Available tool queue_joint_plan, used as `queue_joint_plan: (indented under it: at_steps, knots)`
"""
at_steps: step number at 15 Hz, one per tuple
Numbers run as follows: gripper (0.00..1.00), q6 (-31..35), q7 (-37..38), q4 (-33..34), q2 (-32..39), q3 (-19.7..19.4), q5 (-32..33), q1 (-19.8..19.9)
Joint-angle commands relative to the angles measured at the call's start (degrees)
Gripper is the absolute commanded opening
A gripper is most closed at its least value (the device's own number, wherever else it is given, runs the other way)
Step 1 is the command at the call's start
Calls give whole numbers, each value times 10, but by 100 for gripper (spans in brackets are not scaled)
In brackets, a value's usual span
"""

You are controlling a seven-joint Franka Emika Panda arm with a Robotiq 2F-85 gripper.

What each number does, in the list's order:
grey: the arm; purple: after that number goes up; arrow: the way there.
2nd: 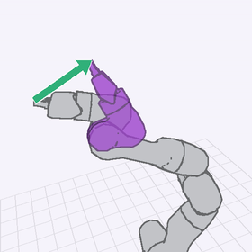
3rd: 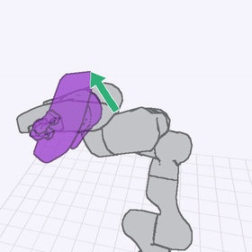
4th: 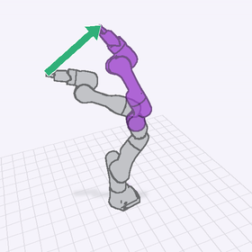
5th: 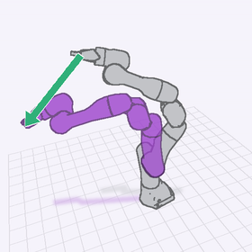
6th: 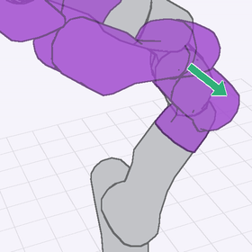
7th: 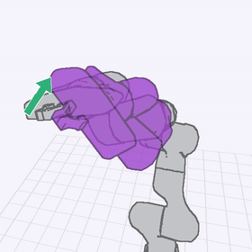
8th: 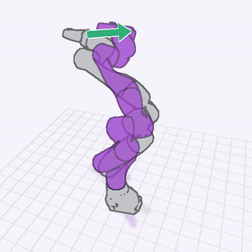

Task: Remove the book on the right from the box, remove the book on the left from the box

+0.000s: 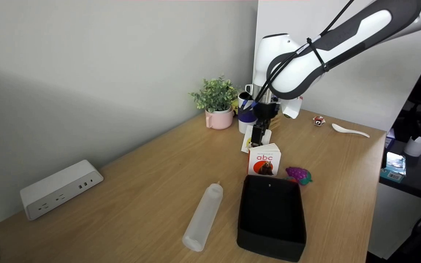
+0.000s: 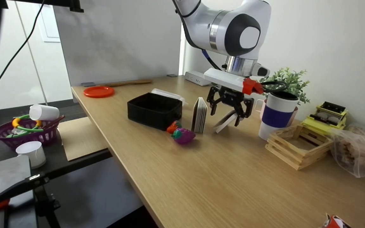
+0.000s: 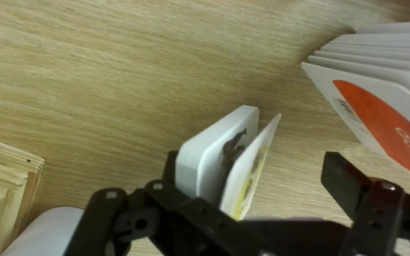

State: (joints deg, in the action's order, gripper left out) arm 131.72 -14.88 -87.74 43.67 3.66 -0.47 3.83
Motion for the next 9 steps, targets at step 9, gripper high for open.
queue_joint_plan:
  at_steps: [9]
  knots:
    - [100, 14, -5, -10, -14, 2, 3, -2]
